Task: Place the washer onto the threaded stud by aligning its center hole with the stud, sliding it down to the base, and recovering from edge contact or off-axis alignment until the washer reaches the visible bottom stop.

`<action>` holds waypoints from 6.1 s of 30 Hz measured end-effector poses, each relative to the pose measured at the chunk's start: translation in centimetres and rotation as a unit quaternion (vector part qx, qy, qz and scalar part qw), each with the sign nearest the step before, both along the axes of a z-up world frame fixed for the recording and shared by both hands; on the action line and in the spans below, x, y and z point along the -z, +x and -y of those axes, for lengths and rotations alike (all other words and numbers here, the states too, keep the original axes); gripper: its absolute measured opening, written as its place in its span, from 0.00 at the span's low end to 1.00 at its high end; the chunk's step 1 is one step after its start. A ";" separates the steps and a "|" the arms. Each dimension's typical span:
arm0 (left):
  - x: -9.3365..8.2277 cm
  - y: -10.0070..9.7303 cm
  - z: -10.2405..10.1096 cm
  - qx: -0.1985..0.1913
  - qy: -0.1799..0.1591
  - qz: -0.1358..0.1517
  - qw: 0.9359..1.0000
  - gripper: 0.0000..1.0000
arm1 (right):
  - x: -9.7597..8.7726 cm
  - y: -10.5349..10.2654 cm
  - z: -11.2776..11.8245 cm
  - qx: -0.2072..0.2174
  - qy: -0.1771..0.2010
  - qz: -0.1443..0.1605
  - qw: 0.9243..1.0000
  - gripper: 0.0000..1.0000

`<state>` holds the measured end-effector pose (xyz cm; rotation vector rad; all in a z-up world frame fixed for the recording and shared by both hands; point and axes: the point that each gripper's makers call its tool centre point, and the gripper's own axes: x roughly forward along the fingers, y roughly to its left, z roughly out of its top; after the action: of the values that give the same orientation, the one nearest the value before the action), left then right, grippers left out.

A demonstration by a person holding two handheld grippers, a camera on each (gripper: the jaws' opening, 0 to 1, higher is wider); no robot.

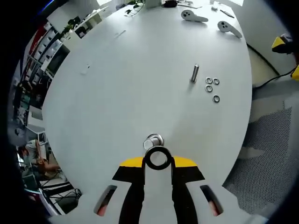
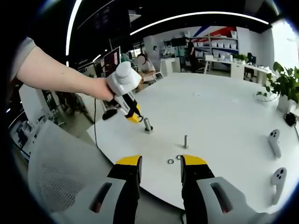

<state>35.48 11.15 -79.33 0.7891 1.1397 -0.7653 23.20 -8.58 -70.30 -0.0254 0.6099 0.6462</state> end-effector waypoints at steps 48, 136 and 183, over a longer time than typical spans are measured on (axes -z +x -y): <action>3.5 1.4 0.8 0.013 0.026 -0.038 0.999 0.19 | 0.2 0.1 0.3 0.006 -0.003 -0.004 1.000 0.35; -7.6 -8.2 -0.6 -0.126 -0.294 0.126 0.939 0.30 | 1.5 0.4 3.5 0.064 -0.094 -0.008 0.994 0.33; -11.4 -14.8 -2.2 -0.093 -0.362 0.162 0.913 0.30 | 2.3 0.5 5.1 0.096 -0.125 -0.027 0.987 0.33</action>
<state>20.69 13.37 -67.90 0.1617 0.5462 -0.7846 23.71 -13.64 -72.57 -0.1819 0.7340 0.3828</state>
